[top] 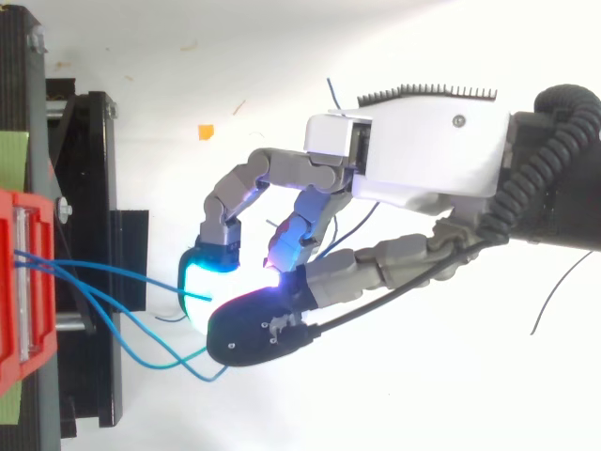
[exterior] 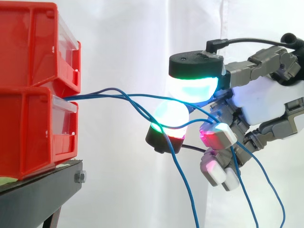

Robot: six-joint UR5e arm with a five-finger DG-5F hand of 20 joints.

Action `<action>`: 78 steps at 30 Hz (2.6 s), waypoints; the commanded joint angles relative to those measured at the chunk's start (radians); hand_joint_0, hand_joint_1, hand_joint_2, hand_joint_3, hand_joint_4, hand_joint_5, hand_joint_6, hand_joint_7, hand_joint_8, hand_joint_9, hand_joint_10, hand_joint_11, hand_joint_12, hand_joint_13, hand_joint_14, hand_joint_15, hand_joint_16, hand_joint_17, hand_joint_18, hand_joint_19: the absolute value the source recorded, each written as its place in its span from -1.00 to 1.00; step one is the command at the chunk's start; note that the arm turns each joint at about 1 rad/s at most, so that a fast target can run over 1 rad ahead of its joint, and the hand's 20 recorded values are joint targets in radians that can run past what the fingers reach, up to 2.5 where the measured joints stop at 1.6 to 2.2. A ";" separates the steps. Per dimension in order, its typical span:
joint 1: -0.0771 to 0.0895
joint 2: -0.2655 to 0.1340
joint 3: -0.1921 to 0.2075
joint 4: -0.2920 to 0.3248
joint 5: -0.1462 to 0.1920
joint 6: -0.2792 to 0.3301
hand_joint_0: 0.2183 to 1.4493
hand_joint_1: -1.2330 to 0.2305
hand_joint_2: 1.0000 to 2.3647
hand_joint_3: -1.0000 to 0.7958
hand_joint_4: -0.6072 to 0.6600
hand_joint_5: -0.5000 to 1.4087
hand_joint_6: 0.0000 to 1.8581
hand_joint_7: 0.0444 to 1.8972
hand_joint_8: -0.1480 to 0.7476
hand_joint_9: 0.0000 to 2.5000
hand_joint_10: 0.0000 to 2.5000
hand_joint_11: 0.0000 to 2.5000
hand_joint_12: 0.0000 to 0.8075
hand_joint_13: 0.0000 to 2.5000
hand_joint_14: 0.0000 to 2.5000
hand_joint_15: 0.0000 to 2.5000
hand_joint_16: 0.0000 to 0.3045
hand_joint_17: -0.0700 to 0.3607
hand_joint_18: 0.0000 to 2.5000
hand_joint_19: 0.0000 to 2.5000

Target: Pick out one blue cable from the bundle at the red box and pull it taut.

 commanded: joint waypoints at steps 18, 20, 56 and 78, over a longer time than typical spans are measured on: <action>0.000 -0.001 -0.002 0.023 -0.032 0.040 -0.30 -0.45 -0.96 0.16 -0.42 -0.58 0.03 0.04 -0.19 0.19 -0.98 -0.28 -0.18 -0.13 -0.98 -0.47 -0.68 -0.16 -0.31 -0.42; 0.000 -0.001 -0.002 0.031 -0.043 0.048 -0.31 -0.45 -0.96 0.17 -0.42 -0.57 0.03 0.05 -0.18 0.21 -0.98 -0.28 -0.16 -0.12 -0.98 -0.47 -0.67 -0.15 -0.29 -0.43; -0.009 0.000 -0.038 0.071 -0.092 0.061 -0.34 -0.48 -0.97 0.11 -0.39 -0.57 -0.01 0.11 -0.35 -0.51 -1.00 -0.92 -0.25 -0.57 -0.99 -0.74 -0.73 -0.25 -0.75 -0.65; -0.003 0.162 -0.305 0.186 -0.049 0.066 -0.34 -0.48 -0.97 0.12 -0.36 -0.57 -0.02 0.10 -0.32 -0.43 -1.00 -0.87 -0.24 -0.54 -0.99 -0.73 -0.77 -0.31 -0.73 -0.63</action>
